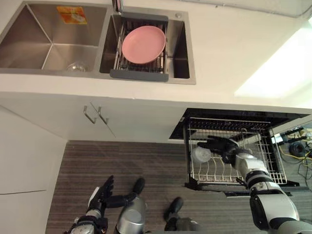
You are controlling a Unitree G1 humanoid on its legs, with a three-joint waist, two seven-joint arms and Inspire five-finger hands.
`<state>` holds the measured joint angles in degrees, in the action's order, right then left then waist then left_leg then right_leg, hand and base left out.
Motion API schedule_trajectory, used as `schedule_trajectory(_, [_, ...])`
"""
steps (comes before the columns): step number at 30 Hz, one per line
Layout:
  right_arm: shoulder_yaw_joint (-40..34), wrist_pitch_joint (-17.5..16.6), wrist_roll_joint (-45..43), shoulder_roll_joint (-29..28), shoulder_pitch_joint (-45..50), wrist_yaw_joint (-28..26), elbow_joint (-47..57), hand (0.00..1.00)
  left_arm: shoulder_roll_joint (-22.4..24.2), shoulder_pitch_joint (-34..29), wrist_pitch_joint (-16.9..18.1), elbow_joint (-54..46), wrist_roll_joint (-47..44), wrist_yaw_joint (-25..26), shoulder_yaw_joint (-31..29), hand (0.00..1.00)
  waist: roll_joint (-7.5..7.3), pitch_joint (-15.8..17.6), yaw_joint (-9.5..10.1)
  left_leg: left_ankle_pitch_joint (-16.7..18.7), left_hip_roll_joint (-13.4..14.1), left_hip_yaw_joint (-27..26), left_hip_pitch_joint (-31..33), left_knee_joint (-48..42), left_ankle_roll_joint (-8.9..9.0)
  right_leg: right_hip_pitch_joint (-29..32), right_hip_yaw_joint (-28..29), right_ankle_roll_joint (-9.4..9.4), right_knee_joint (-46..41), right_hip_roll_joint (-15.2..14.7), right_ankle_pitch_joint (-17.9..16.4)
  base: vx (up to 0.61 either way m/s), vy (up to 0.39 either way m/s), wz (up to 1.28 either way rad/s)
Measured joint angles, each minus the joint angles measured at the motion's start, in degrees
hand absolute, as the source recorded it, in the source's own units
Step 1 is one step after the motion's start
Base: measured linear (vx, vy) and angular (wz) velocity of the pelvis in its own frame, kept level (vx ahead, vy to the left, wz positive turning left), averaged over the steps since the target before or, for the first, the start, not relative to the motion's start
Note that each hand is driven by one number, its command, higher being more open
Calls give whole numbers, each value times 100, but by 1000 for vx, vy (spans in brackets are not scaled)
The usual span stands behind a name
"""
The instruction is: Walk over to the sink, pick up the cup, carry it to the dishwasher, place the cup inside the dishwasher, then close the dishwasher door
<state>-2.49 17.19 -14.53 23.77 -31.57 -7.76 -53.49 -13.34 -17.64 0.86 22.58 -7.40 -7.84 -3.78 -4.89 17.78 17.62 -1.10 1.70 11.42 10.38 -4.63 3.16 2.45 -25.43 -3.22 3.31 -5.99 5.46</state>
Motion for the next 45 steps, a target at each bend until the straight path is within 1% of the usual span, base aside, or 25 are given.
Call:
schedule_trajectory(2, [2,0,4,-3,-12,-89,71,0,59,65,31,0,-7,4,-43,100,1,14,39,101,12,-64,98,-77,-23,69,5,-1,0,1,-1,4,12,-9])
schedule_trajectory(3, [13,0,24,-37,-31,-118,71,100,86,101,51,-5,-27,3,-45,100,8,43,42,122,26,-105,111,-99,-26,75,2,-1,-1,2,-2,23,8,-5])
schedule_trajectory(5, [50,0,61,-143,-59,-130,71,100,114,147,83,-33,-65,0,-44,100,0,116,49,167,51,-166,119,-142,-30,75,4,-2,-2,8,-4,33,5,-6])
schedule_trajectory(7, [75,24,78,-190,-62,-166,68,100,147,197,85,-31,-65,6,-43,100,-5,135,49,197,118,-360,147,-206,-22,78,4,-2,-3,11,-4,37,9,-4])
schedule_trajectory(9, [75,20,138,-197,-82,-152,70,100,165,205,91,-31,-65,30,-43,100,-8,136,48,206,131,-420,137,-260,-6,77,14,-3,-10,11,-3,60,16,-6])
schedule_trajectory(12, [73,-60,379,-181,-159,-20,88,100,169,207,99,-31,-63,59,-38,100,-21,131,17,229,145,-465,86,-286,-1,56,47,-6,-25,16,0,54,16,-9])
schedule_trajectory(15, [76,-150,578,-123,-160,110,449,100,185,176,144,-24,-44,164,14,100,-47,116,-49,234,163,-564,-35,-242,2,24,184,-18,-32,23,11,18,12,-19])
schedule_trajectory(17, [129,-223,569,-121,-2,242,1201,100,223,41,164,-12,27,280,123,100,-80,76,-242,230,155,-720,-245,-156,-4,-53,357,-19,-35,-4,11,-12,28,-33])
schedule_trajectory(18, [129,-252,561,-120,114,273,1485,100,240,12,174,7,76,311,153,100,-97,32,-292,227,149,-751,-270,-136,-8,-52,400,-19,-35,-11,11,-18,32,-31])
schedule_trajectory(20, [110,-358,529,-127,651,391,2381,100,321,-81,214,50,203,475,187,100,-198,-125,-480,206,141,-885,-375,-38,-31,-45,533,-28,-35,-26,5,-16,30,-27])
schedule_trajectory(21, [81,-405,529,-133,838,434,2601,100,313,-99,242,73,253,544,188,100,-217,-169,-507,205,141,-916,-401,-19,-32,-45,571,-29,-35,-27,3,-6,19,-28])
schedule_trajectory(23, [-8,-550,532,-177,1338,553,3218,100,350,-147,377,266,419,782,180,100,-224,-335,-674,197,131,-1009,-479,45,-45,-40,673,-42,-35,-42,-5,2,16,-24])
schedule_trajectory(24, [-160,-642,507,-286,1680,600,3713,100,382,-176,416,426,511,925,132,100,-206,-449,-813,210,125,-1074,-518,68,-55,-38,737,-62,-34,-49,-23,9,21,-26])
schedule_trajectory(25, [-341,-734,495,-445,1988,628,4159,100,429,-188,454,577,542,1005,68,100,-189,-532,-905,230,127,-1136,-569,95,-66,-42,796,-68,-34,-49,-28,18,24,-40])
schedule_trajectory(26, [-557,-902,494,-692,2342,644,4692,100,516,-209,511,800,543,1103,-91,100,-185,-630,-1006,245,134,-1255,-658,140,-74,-46,888,-68,-32,-44,-28,22,16,-43])
schedule_trajectory(28, [-872,-1238,447,-1065,2859,571,5363,100,663,-237,600,1142,541,1258,-403,100,-173,-799,-1162,288,142,-1379,-758,156,-82,-68,1028,-67,-17,-35,-27,39,12,-43])
schedule_trajectory(29, [-1036,-1469,330,-1290,3173,481,5731,100,747,-261,637,1336,540,1309,-593,100,-166,-900,-1270,329,147,-1458,-835,156,-89,-110,1104,-67,4,-28,-26,50,10,-34])
schedule_trajectory(30, [-1116,-1573,246,-1403,3307,417,5894,100,784,-261,658,1418,521,1329,-669,100,-162,-918,-1311,352,153,-1504,-895,156,-90,-154,1141,-68,20,-22,-24,45,9,-36])
schedule_trajectory(32, [-1230,-2001,1,-1781,3735,161,6341,100,859,-279,806,1678,527,1419,-829,100,-148,-1040,-1464,436,168,-1664,-1072,152,-91,-275,1287,-73,74,-2,-19,29,8,-35])
schedule_trajectory(35, [-1226,-2420,-301,-2063,4021,-213,6670,100,922,-282,1005,1847,526,1541,-871,100,-92,-1127,-1547,491,167,-1726,-1250,156,-98,-450,1337,-81,147,2,-13,22,10,-14])
schedule_trajectory(39, [-1044,-2727,-681,-2122,3998,-596,6914,100,1091,-326,1066,1906,381,1673,-981,100,16,-1231,-1508,510,166,-1720,-1340,164,-107,-568,1281,-82,150,-8,-15,-4,0,4])
schedule_trajectory(42, [-831,-2887,-794,-2102,3971,-745,7297,100,1144,-338,1084,1856,295,1649,-983,100,76,-1223,-1440,512,165,-1432,-1118,-44,-101,-650,875,-80,148,-27,-36,-37,-30,60])
schedule_trajectory(43, [-812,-2935,-896,-2058,3853,-772,7371,100,1144,-338,1099,1804,308,1616,-955,100,97,-1210,-1433,521,146,-1169,-880,-218,-88,-649,583,-66,148,-32,-48,-62,-44,90])
schedule_trajectory(44, [-815,-2985,-906,-2008,3772,-751,7367,100,1144,-336,1124,1807,341,1598,-937,100,131,-1187,-1411,547,137,-1066,-763,-281,-82,-648,453,-58,147,-34,-57,-106,-63,112])
schedule_trajectory(45, [-852,-3055,-907,-1869,3593,-712,7348,100,1151,-333,1177,1805,490,1557,-931,100,207,-1142,-1358,650,294,-1377,-616,-359,-107,-656,155,-45,146,-7,-64,-103,-99,113])
